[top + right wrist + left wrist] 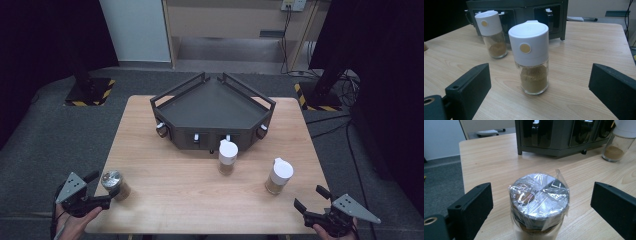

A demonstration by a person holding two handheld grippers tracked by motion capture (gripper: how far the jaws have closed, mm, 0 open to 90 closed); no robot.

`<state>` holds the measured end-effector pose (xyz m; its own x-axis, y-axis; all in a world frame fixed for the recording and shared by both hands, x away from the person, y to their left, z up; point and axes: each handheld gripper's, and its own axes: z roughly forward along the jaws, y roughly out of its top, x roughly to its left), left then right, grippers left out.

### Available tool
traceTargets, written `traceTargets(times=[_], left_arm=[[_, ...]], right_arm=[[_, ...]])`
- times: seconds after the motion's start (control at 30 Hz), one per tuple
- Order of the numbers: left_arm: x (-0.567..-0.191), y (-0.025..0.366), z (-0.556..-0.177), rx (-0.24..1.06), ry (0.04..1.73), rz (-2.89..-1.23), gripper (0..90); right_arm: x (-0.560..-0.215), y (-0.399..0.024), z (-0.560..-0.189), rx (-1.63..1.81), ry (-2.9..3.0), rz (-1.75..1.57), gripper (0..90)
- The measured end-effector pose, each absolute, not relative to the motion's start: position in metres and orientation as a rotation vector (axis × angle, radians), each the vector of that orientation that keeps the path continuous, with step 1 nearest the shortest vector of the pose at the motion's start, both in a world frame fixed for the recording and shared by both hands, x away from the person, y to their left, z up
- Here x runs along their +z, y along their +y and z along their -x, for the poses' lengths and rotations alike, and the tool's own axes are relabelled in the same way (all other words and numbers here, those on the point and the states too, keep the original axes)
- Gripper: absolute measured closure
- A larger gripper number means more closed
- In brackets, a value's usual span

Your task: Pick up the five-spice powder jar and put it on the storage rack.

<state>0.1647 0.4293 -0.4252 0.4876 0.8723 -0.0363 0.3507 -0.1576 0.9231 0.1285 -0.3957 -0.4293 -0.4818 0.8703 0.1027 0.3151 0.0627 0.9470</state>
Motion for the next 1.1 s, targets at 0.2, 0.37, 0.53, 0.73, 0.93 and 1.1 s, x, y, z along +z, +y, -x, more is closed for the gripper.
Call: traceTargets(times=[0.2,0.37,0.53,0.73,0.93,1.1], left_arm=[[-0.433,0.430,-0.173,0.634,1.034,-1.739,7.8],[-0.437,0.431,-0.178,0.628,1.021,-1.740,13.8],[-0.442,0.428,-0.179,0.666,0.995,-1.750,31.6],[-0.444,0.427,-0.177,0.674,1.000,-1.738,33.0],[-0.442,0.424,-0.179,0.676,1.003,-1.743,33.2],[-0.438,0.422,-0.182,0.668,0.989,-1.739,33.2]], right_arm=[[-0.429,-0.396,-0.128,1.428,1.837,-1.177,4.1],[-0.429,-0.396,-0.128,1.427,1.835,-1.176,4.2],[-0.429,-0.396,-0.128,1.427,1.836,-1.175,4.2],[-0.429,-0.396,-0.128,1.427,1.837,-1.173,4.2],[-0.429,-0.396,-0.128,1.427,1.838,-1.171,4.2],[-0.429,-0.395,-0.128,1.427,1.838,-1.175,4.2]])
